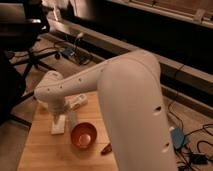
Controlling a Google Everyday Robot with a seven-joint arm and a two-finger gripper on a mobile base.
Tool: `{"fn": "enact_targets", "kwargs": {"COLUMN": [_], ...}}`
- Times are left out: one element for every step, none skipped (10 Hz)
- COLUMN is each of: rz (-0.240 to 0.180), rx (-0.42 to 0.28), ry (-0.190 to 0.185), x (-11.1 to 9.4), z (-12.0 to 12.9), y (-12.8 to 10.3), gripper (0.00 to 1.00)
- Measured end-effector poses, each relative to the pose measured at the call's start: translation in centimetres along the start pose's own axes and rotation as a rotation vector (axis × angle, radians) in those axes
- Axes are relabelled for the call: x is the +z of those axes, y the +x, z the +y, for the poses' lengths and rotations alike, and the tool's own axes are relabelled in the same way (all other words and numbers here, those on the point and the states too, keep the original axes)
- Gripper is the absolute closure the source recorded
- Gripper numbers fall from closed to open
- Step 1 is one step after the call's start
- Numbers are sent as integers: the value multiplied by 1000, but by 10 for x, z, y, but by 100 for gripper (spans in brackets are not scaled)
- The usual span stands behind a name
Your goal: Wipe the white sponge on the table
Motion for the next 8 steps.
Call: {"fn": "enact_targets", "kwargs": {"rz": [4,7,11,11,8,5,3,1], "rx": [-26,-46,-59,-66,-68,-68,-66,-64], "ry": [4,7,10,9,7,6,4,3], "x": [7,14,20,27,32,38,43,48], "z": [8,14,18,21,23,25,25,26], "y": [-3,-6,-9,-12,-16,-20,-24,-28], "gripper": [35,35,35,35,35,35,35,35]}}
